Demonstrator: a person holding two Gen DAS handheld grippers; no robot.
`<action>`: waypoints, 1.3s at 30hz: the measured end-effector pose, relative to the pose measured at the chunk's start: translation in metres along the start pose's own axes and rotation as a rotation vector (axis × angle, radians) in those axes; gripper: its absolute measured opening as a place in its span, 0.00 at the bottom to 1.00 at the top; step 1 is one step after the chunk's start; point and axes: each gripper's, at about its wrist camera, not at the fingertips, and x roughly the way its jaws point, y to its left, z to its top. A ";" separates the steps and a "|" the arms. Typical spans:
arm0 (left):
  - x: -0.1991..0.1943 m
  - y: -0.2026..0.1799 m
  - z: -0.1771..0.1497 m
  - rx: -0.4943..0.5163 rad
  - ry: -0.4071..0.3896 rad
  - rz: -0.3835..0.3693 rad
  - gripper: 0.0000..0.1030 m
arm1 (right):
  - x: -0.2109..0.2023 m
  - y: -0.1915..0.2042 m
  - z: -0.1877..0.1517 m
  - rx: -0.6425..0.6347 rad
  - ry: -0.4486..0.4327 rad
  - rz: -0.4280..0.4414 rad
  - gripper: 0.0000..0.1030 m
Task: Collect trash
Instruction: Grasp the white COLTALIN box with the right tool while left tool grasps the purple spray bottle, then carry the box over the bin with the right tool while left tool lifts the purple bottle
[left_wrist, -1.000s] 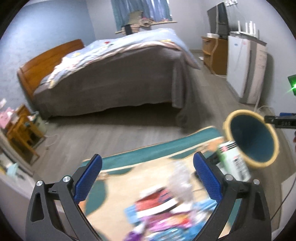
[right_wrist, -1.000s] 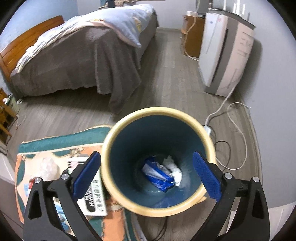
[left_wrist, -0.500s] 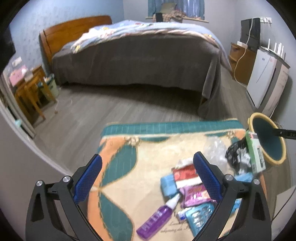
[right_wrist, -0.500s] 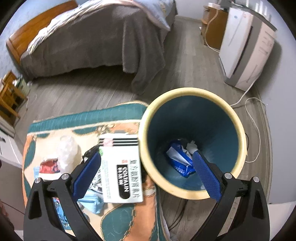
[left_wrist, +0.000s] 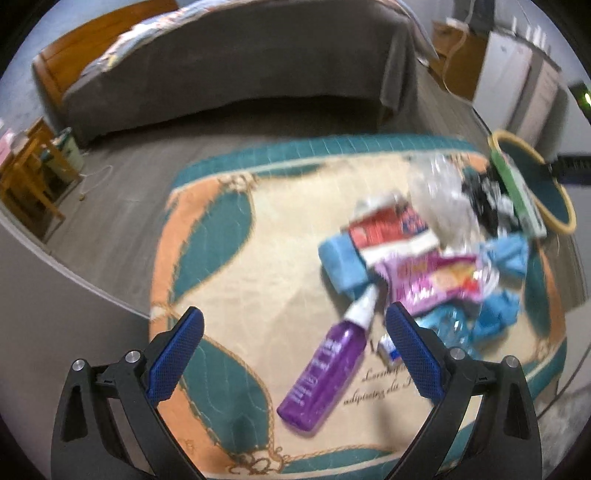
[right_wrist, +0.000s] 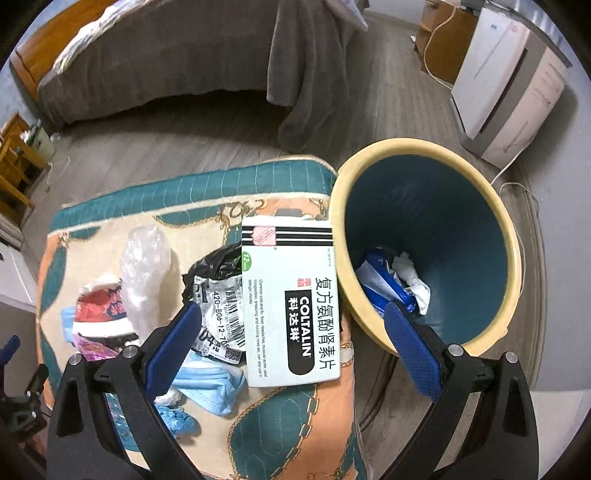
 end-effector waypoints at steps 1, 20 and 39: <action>0.003 -0.002 -0.002 0.017 0.007 0.002 0.95 | 0.004 0.002 0.001 -0.008 0.008 -0.011 0.94; 0.052 -0.019 -0.019 0.168 0.154 -0.164 0.41 | 0.062 -0.008 0.014 0.041 0.123 0.007 0.94; -0.007 -0.014 0.012 0.082 -0.074 -0.146 0.33 | -0.003 0.011 0.017 -0.005 -0.005 0.078 0.68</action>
